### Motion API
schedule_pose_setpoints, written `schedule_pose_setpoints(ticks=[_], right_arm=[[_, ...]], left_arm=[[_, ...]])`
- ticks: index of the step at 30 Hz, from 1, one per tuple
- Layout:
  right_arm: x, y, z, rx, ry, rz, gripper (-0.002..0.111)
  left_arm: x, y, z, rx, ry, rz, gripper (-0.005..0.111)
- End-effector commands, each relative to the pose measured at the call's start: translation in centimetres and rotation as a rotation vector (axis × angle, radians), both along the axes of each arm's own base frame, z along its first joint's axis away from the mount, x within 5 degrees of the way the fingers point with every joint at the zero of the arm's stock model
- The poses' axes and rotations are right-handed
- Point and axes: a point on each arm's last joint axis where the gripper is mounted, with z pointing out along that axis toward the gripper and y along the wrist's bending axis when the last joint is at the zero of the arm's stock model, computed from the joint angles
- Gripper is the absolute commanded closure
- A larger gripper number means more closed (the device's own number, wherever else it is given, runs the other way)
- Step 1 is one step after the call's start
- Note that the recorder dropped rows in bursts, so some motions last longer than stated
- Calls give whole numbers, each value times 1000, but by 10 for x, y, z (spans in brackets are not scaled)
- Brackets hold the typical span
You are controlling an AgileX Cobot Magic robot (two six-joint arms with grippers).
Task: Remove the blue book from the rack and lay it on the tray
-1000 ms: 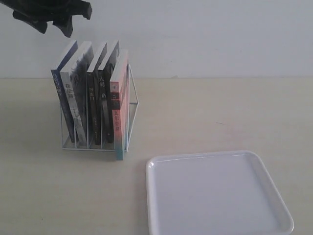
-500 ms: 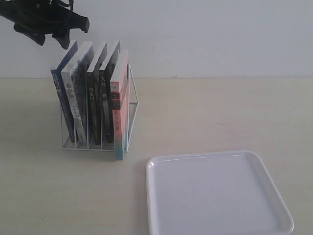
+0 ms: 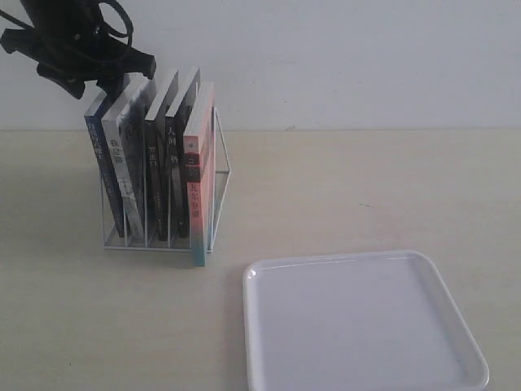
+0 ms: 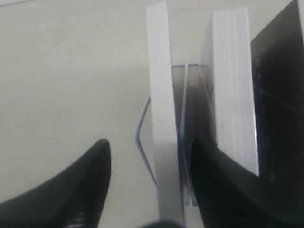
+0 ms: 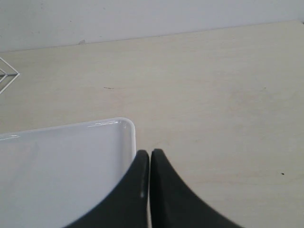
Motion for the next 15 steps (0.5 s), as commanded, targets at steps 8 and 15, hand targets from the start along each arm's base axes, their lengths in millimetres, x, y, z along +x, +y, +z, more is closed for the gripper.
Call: schedule_pose_setpoints(ticks=[8, 15], right_arm=[[0, 0, 1, -11, -13, 2, 108], [0, 0, 1, -11, -13, 2, 108]], left_arm=[[6, -3, -5, -10, -25, -28, 64], [6, -3, -5, -19, -27, -12, 84]])
